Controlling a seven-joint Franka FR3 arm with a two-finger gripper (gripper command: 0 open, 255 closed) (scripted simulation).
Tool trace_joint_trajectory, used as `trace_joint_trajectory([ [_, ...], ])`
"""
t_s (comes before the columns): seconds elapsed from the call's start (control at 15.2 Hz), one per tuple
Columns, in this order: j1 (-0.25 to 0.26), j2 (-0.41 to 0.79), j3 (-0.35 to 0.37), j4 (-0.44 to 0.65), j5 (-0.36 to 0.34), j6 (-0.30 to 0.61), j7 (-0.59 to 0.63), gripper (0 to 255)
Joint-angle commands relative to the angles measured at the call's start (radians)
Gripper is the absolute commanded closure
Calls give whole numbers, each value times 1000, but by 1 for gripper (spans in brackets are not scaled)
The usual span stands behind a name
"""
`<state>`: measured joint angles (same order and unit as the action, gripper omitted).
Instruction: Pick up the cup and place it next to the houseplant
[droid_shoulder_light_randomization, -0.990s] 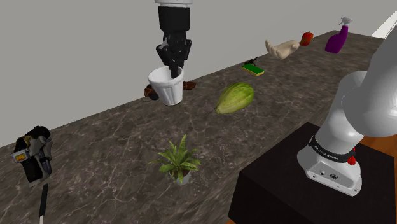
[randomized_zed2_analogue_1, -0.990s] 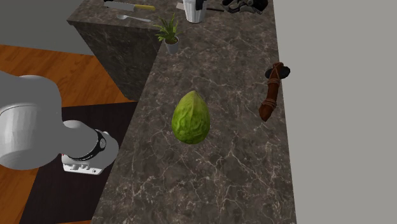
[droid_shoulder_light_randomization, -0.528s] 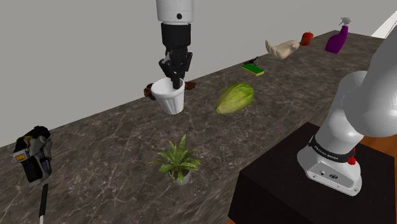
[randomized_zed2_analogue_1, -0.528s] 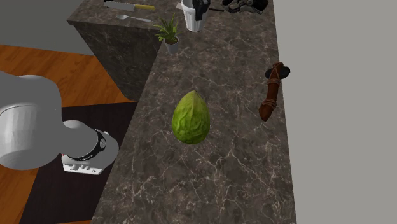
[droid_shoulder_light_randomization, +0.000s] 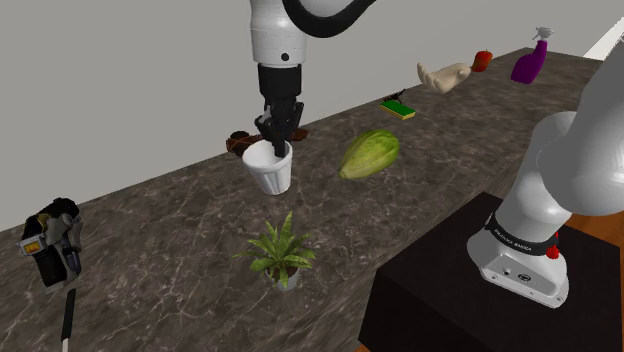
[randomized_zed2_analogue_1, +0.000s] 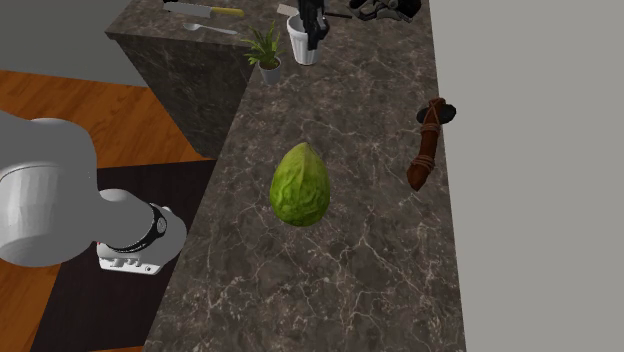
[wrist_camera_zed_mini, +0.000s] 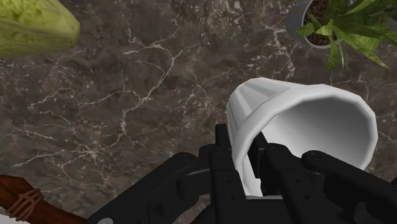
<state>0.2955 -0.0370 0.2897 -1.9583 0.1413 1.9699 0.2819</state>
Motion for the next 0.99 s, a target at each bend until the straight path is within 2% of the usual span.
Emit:
trace_joint_trajectory([
  [0.0, 1, 8, 1, -21, -1, 29, -2, 255],
  [0.92, 6, 69, 6, -145, -7, 212, -11, 255],
])
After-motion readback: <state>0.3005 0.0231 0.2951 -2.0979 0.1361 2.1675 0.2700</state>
